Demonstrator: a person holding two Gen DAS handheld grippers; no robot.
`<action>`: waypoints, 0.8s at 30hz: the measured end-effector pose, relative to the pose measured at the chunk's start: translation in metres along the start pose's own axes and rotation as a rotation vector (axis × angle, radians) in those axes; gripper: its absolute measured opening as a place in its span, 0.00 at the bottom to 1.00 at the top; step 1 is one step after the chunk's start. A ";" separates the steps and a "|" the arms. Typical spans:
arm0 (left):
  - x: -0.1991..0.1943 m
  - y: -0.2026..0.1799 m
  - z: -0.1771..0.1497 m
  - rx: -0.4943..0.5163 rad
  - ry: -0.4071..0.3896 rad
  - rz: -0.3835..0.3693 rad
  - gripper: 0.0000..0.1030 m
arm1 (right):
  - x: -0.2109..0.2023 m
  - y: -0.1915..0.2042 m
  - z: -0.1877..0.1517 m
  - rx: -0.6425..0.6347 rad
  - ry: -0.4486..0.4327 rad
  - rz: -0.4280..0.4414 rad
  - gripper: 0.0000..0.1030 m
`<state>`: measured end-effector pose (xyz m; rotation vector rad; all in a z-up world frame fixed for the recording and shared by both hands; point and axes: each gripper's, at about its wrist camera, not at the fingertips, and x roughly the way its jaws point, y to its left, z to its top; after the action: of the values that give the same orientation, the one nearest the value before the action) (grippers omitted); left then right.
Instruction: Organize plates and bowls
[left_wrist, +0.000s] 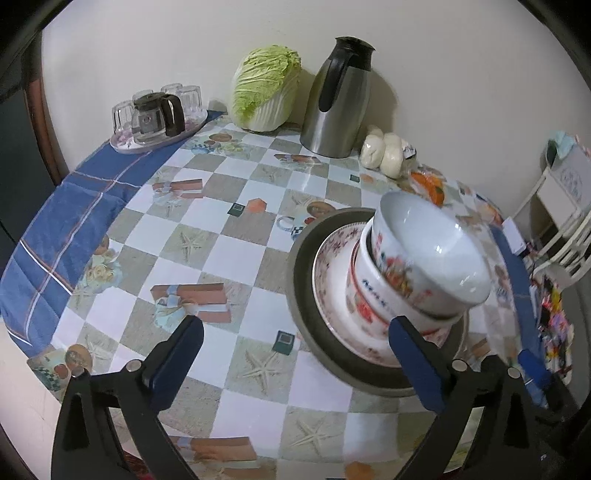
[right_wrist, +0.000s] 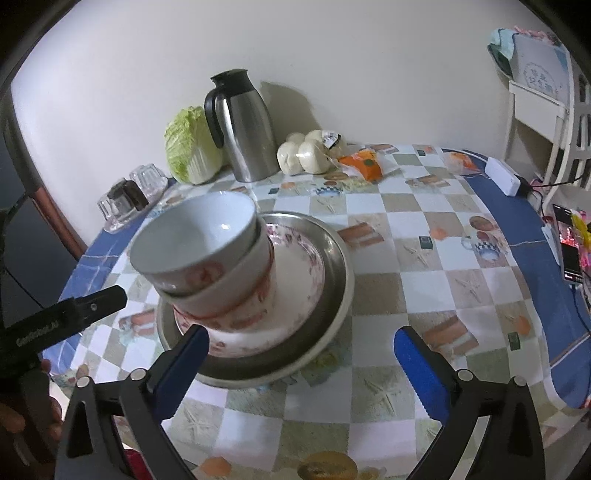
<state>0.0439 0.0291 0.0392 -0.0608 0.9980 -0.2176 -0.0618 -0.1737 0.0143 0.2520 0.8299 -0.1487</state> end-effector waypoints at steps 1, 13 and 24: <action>0.000 0.000 -0.002 0.007 -0.003 0.008 0.97 | 0.000 -0.001 -0.002 0.000 -0.001 -0.006 1.00; 0.007 0.016 -0.015 0.036 -0.031 0.101 0.98 | 0.016 -0.006 -0.014 0.001 0.023 -0.074 1.00; 0.035 0.018 -0.019 0.037 0.055 0.107 0.98 | 0.032 -0.022 -0.022 0.042 0.065 -0.121 1.00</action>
<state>0.0485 0.0400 -0.0025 0.0320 1.0486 -0.1403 -0.0607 -0.1896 -0.0274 0.2474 0.9081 -0.2728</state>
